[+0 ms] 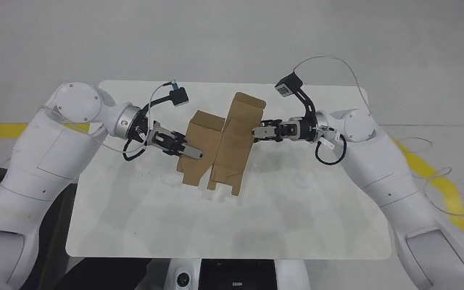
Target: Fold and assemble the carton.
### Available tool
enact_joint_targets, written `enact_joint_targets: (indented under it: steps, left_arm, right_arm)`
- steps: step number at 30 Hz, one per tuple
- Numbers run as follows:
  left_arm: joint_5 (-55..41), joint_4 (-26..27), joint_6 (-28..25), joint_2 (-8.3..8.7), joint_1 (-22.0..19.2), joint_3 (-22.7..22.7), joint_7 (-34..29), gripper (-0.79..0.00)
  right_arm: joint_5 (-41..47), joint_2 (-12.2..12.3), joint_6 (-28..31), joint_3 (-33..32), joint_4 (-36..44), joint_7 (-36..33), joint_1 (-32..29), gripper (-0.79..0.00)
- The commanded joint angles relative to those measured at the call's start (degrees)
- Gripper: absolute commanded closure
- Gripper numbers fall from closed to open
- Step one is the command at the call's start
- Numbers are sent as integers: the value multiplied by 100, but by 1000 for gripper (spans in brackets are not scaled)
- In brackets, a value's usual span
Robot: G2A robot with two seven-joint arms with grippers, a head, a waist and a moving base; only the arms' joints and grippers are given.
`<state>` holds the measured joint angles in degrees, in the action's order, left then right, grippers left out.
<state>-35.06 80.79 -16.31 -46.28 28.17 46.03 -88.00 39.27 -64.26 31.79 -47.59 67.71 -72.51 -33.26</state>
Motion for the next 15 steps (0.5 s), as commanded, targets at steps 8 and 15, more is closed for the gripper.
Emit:
enact_joint_targets:
  steps: [8,15]
  left_arm:
    - [-247,61,0,128,-126,-333,0,0]
    - [-345,97,0,179,-201,-478,0,0]
  right_arm:
    - [-151,39,185,173,1,185,32,-289]
    - [-104,59,282,306,-31,282,89,-6]
